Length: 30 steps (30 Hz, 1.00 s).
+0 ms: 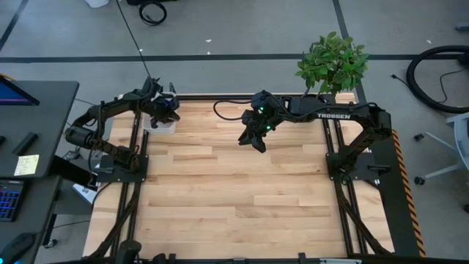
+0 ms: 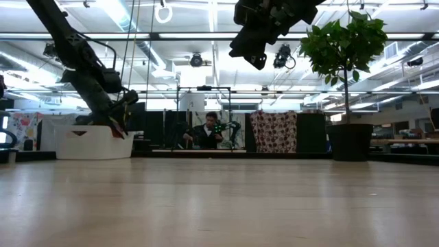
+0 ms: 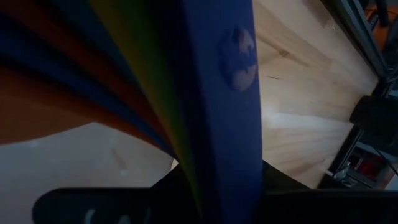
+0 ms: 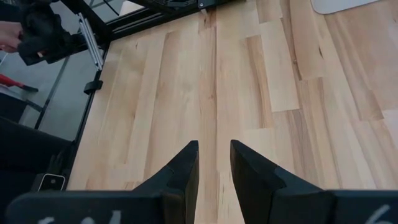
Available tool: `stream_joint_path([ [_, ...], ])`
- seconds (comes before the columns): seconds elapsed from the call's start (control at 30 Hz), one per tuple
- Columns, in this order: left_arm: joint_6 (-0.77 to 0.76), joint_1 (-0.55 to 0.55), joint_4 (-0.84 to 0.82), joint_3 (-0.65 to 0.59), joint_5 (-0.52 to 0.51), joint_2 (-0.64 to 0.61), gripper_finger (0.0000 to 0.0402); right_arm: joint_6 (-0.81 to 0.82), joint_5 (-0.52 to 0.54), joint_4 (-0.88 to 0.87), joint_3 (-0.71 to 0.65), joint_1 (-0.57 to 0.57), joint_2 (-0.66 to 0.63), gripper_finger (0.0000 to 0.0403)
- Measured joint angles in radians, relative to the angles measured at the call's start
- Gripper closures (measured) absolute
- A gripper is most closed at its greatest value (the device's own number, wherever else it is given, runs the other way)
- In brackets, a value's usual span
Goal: Nest measuring cups in basket
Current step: Put the nested measuring cups into the white bin
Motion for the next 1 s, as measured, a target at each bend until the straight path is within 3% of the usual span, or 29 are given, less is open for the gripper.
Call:
stream_joint_path([
  [0.27, -0.001, -0.001, -0.024, -0.001, -0.043, 0.002, 0.0339, 0.0, 0.0, 0.0, 0.0, 0.0, 0.0, 0.0306],
  [0.83, -0.101, 0.002, 0.003, -0.003, 0.015, 0.002, 0.0331, 0.011, -0.001, 0.0, 0.0, 0.0, 0.0, 0.0306],
  [1.0, -0.088, 0.0, 0.007, -0.003, -0.013, 0.002, 0.0331, 0.011, 0.0, 0.0, 0.0, 0.0, 0.0, 0.0306],
])
